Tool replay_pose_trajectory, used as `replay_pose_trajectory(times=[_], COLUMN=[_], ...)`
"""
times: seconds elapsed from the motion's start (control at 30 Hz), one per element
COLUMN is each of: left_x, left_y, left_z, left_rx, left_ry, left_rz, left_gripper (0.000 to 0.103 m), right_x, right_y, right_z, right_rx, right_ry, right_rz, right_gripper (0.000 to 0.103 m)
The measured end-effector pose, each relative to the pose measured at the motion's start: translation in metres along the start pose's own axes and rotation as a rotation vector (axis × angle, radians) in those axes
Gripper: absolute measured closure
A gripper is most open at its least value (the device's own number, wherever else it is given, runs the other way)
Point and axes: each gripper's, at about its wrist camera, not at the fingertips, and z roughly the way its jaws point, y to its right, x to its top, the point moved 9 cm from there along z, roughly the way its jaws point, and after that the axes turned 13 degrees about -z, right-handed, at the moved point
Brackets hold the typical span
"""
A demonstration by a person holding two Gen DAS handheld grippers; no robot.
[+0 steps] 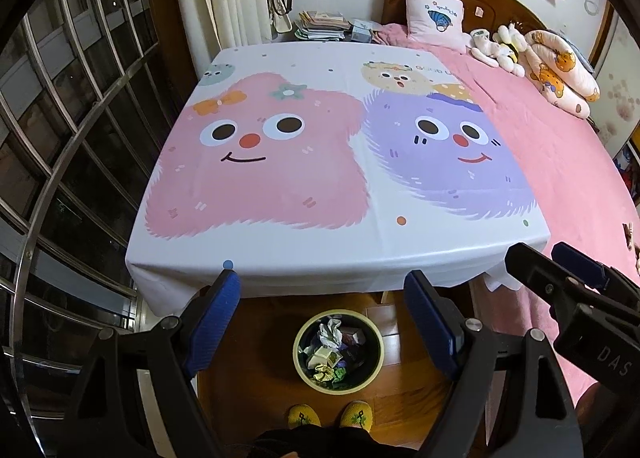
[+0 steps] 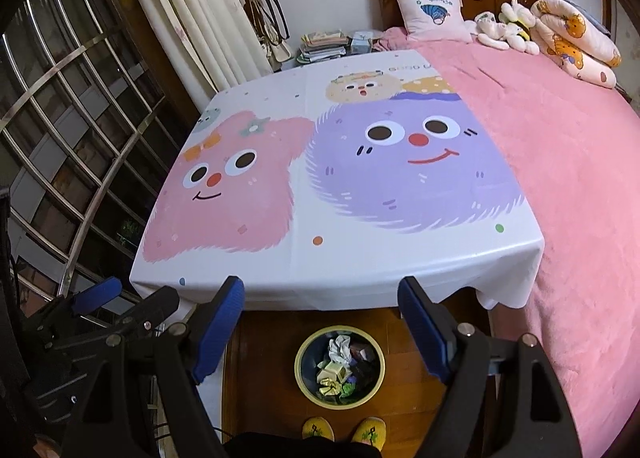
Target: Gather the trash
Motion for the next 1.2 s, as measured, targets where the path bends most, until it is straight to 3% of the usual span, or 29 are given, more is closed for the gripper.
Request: replay_pose_trajectory(times=[1.2], left_x=[-0.0009], left_y=[0.004], left_z=[-0.0035], left_rx=[0.017], left_ry=[0.022], left_rz=[0.002], left_gripper=[0.02], right_x=[0.0029], right_y=[-0.0074], right_z=[-0.0036], right_rx=[-0.001], right_ry=[0.028], right_rz=[-0.027], right_gripper=[0.023])
